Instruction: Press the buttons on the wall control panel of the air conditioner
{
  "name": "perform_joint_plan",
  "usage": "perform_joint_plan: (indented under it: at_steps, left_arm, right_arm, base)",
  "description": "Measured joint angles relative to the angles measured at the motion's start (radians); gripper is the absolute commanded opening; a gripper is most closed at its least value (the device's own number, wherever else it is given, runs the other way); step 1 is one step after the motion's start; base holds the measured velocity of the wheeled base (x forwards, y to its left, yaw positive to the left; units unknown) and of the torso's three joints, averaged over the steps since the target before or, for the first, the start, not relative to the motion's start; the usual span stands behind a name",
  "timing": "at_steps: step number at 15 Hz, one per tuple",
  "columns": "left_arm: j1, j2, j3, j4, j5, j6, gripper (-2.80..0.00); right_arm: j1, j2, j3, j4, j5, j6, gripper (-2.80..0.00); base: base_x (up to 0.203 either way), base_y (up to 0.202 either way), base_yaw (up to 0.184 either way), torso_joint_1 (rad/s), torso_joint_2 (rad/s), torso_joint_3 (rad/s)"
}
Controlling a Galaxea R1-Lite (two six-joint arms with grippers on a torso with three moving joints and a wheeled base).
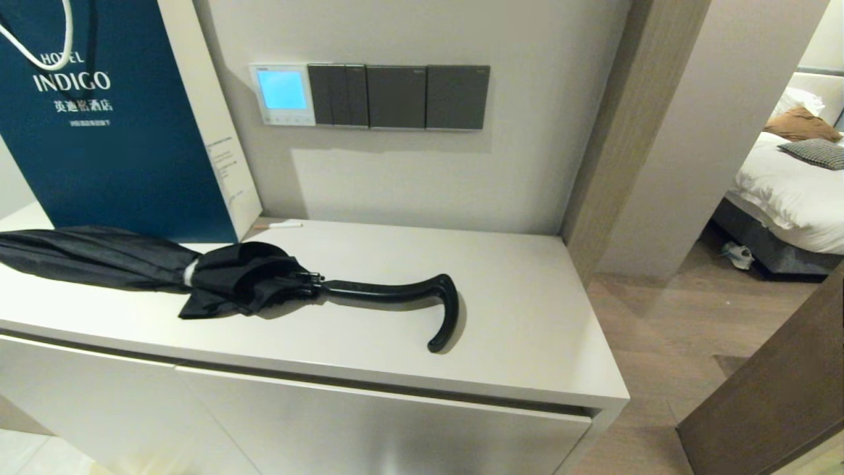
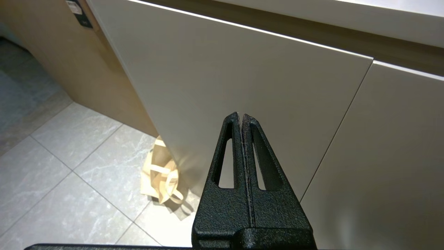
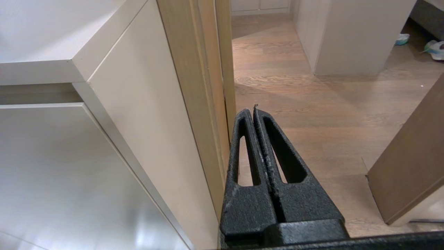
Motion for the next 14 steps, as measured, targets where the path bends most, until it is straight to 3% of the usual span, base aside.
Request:
perform_joint_plan:
  at_steps: [3,8,14]
  left_arm:
    - [-0.005,-0.019,0.000,0.027,-0.042,0.017,-2.80]
    - [-0.038,-0.219,-0.005,0.091,-0.260,0.073,-2.80]
    - [-0.042,-0.269,-0.003,0.090,-0.266,0.073,-2.80]
  right_arm:
    - [0.000,0.000,-0.001,-0.001,0.004,-0.007,-2.80]
    - [0.000,0.000,-0.002,-0.001,0.004,-0.007,-2.80]
    - [0.000,0.000,-0.002,-0.001,0.004,-0.008,-2.80]
  base:
    - [0.000,0.000,0.000,0.000,0.00,0.000]
    - [0.000,0.000,0.000,0.000,0.00,0.000]
    - [0.000,0.000,0.000,0.000,0.00,0.000]
